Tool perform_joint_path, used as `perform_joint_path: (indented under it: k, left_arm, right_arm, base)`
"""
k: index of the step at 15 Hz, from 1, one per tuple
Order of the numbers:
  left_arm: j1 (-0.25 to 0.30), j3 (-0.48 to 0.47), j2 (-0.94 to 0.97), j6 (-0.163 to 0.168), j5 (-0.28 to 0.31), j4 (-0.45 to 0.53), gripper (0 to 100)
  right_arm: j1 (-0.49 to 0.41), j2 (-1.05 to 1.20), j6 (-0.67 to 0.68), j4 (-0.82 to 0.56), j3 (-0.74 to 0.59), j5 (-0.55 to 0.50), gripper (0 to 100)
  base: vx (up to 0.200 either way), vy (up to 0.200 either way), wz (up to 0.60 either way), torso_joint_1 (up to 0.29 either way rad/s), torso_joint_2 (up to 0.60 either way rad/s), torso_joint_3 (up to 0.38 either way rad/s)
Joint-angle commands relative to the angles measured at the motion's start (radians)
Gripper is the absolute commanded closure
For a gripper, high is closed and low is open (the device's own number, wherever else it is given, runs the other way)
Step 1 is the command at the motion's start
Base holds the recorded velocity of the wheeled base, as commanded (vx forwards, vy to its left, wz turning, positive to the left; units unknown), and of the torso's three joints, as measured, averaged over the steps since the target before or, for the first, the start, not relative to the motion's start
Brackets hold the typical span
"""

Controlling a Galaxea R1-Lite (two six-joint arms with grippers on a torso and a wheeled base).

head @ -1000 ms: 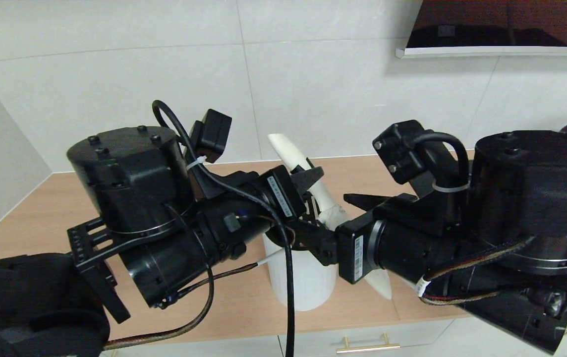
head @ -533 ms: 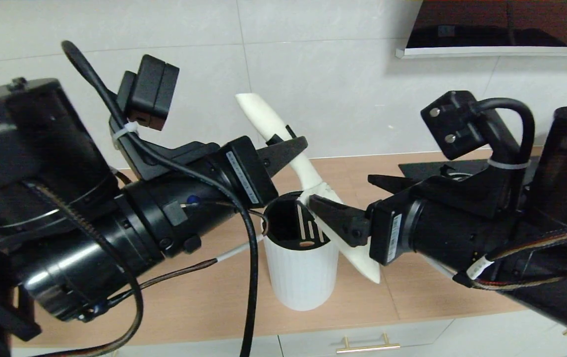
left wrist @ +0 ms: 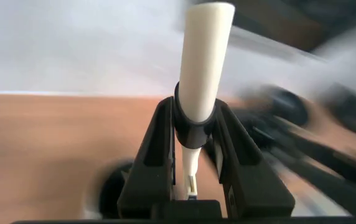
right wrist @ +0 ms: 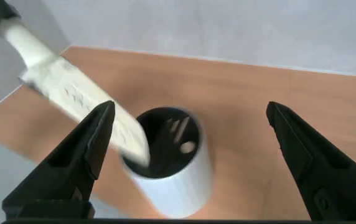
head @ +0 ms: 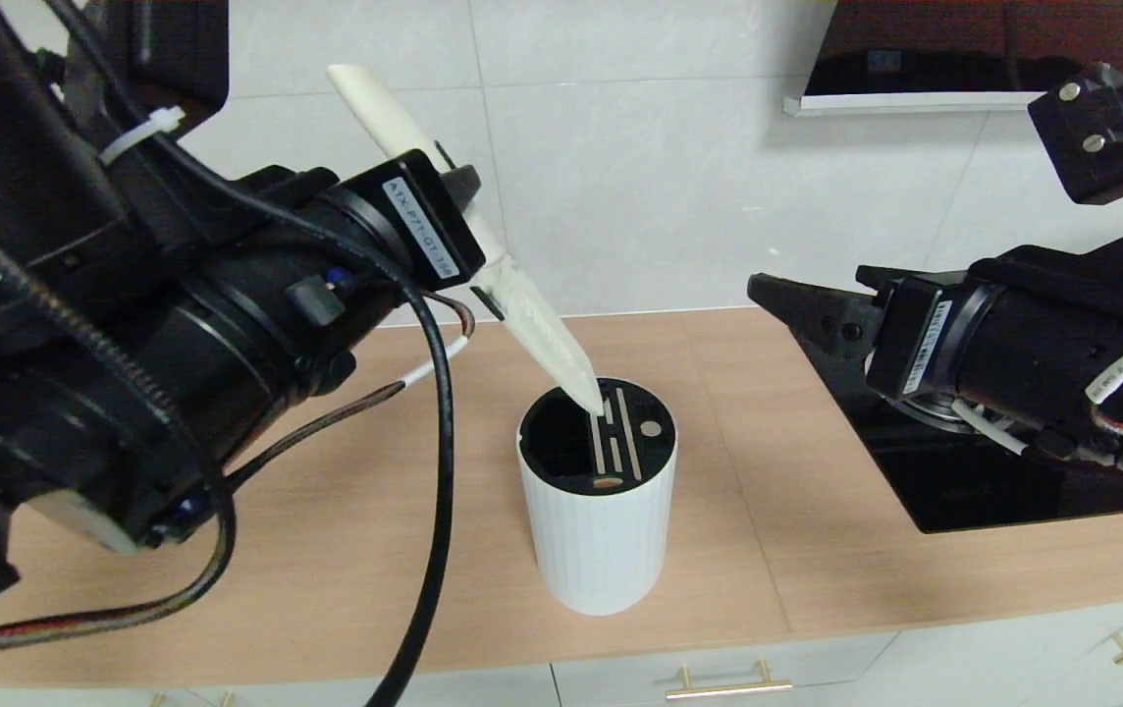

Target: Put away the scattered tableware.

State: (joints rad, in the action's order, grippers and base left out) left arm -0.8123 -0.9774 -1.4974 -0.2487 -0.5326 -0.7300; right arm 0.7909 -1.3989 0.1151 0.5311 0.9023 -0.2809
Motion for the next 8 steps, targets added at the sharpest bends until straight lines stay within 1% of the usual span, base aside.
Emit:
perform_joint_path:
  k: [1, 2, 3, 4, 6, 7, 8]
  left_arm:
    - [-0.011, -0.064, -0.056, 0.052, -0.038, -0.002, 100]
    - [-0.024, -0.079, -0.053, 0.14, -0.046, 0.004, 100]
    - [-0.031, -0.079, -0.05, 0.207, -0.064, 0.006, 100]
    - [-0.033, -0.07, -0.05, 0.249, -0.09, 0.003, 100]
    - [-0.064, -0.027, -0.052, 0.255, -0.126, -0.003, 100]
    - [-0.07, -0.023, -0.047, 0.256, -0.138, -0.003, 100]
    - [-0.088, -0.027, -0.047, 0.255, -0.164, -0.003, 100]
  right_arm:
    - [-0.012, 0.006, 0.0, 0.001, -0.003, 0.0, 0]
    - [-0.035, 0.003, 0.0, 0.001, -0.005, 0.0, 0]
    - [-0.051, -0.002, 0.0, 0.001, -0.005, 0.0, 0]
    - [-0.053, -0.006, 0.0, 0.001, -0.005, 0.0, 0]
    - [-0.056, -0.022, 0.0, 0.003, -0.005, 0.0, 0]
    - [-0.056, -0.026, 0.0, 0.003, -0.005, 0.0, 0]
    - [-0.056, -0.035, 0.0, 0.003, -0.006, 0.0, 0]
  base:
    - [0.0, 0.0, 0.0, 0.0, 0.0, 0.0]
    - [0.0, 0.0, 0.0, 0.0, 0.0, 0.0]
    - [0.0, 0.0, 0.0, 0.0, 0.0, 0.0]
    - [0.0, 0.0, 0.0, 0.0, 0.0, 0.0]
    - [0.0, 0.0, 0.0, 0.0, 0.0, 0.0]
    - [0.0, 0.0, 0.0, 0.0, 0.0, 0.0]
    - [0.0, 0.0, 0.0, 0.0, 0.0, 0.0]
